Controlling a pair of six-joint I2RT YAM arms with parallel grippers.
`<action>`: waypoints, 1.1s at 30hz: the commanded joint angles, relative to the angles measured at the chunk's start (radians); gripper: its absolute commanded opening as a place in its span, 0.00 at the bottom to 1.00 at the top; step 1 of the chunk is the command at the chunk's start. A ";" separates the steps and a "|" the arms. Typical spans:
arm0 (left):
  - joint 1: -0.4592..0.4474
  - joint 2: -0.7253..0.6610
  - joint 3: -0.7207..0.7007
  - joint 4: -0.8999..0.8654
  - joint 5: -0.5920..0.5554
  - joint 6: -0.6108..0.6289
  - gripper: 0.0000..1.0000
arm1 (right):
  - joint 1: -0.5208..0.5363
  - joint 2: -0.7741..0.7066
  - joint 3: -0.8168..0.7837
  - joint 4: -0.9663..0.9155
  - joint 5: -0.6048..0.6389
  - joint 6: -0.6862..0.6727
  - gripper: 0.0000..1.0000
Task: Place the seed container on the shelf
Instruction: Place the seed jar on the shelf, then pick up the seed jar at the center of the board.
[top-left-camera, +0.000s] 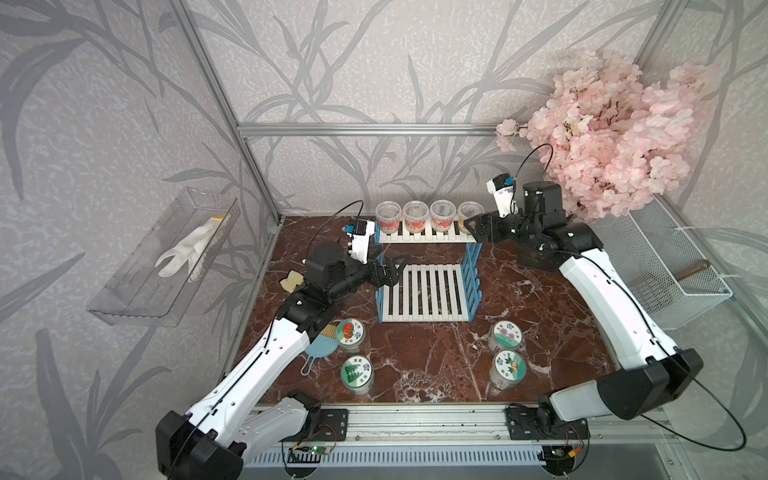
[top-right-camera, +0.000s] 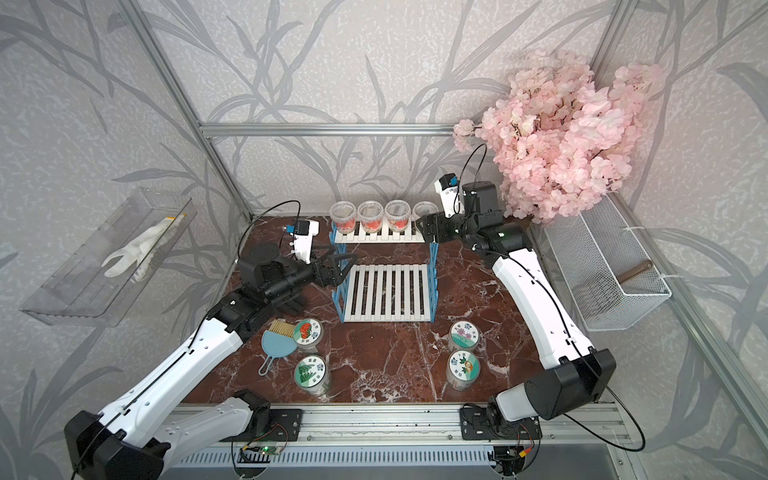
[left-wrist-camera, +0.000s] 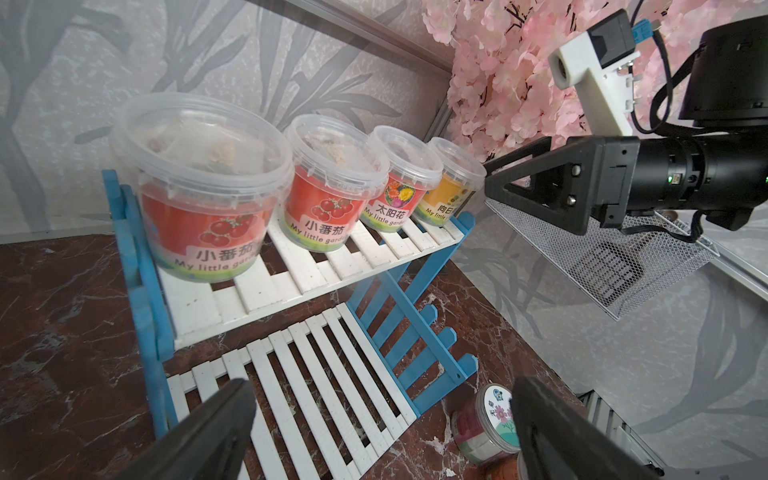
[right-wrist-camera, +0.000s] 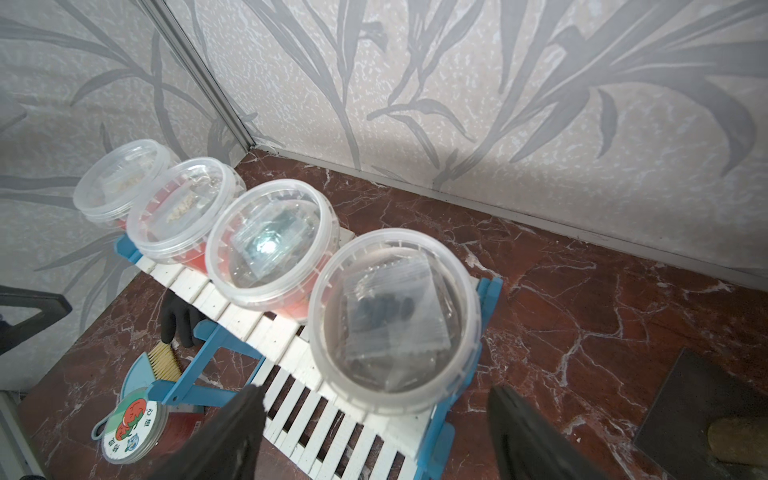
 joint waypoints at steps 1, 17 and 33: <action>-0.003 -0.017 -0.006 0.015 -0.010 -0.012 1.00 | 0.003 -0.055 -0.035 0.055 -0.028 0.016 0.88; -0.005 -0.016 0.091 -0.053 -0.436 -0.463 1.00 | 0.075 -0.251 -0.254 0.059 -0.032 0.064 0.88; -0.071 0.072 0.355 -0.381 -0.686 -0.589 1.00 | 0.216 -0.263 -0.346 0.101 0.084 0.136 0.88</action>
